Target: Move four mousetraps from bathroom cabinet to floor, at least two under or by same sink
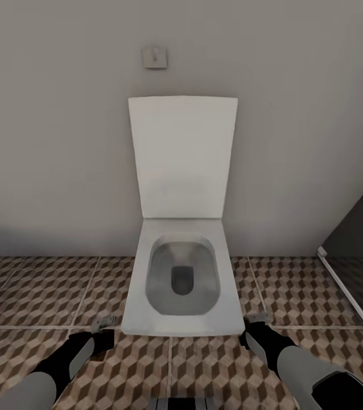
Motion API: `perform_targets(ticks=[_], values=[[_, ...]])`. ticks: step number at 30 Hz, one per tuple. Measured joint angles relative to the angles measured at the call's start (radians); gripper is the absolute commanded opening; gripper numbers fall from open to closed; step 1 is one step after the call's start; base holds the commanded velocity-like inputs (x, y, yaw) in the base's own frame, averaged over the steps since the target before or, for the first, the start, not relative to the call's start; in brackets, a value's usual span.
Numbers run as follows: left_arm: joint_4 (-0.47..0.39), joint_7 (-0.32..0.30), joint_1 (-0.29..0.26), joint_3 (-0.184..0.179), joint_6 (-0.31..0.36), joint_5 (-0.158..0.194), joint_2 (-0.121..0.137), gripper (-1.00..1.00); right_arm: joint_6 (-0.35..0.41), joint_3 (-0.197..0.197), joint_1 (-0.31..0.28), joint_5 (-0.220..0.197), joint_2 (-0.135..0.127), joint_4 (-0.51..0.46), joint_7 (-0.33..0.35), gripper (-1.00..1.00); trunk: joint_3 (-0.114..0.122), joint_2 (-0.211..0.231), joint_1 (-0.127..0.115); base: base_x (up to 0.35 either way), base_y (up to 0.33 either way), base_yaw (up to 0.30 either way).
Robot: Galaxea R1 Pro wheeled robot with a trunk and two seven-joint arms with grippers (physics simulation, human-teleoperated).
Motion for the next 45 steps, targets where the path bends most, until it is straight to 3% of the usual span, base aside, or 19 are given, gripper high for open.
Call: perform_targets(ticks=[14, 41, 45], values=[[-0.002, 0.0, 0.0, -0.004, -0.001, 0.0, 0.0, -1.0, -0.001, -0.001, 0.0, 0.001, -0.001, 0.001, -0.015, -1.0, -0.054, -0.003, 0.006, 0.0, 0.0, 0.0], [-0.017, -0.001, -0.002, -0.003, -0.003, -0.006, 0.008, -1.0, 0.011, -0.003, -0.006, 0.006, 0.003, 0.005, -0.016, -1.0, -0.054, -0.003, 0.006, 0.0, 0.0, 0.0], [-0.025, 0.0, -0.002, -0.005, -0.014, -0.006, 0.01, -1.0, 0.004, -0.002, -0.005, 0.005, -0.01, 0.003, -0.012, -1.0, -0.054, -0.003, 0.006, 0.0, 0.0, 0.0]])
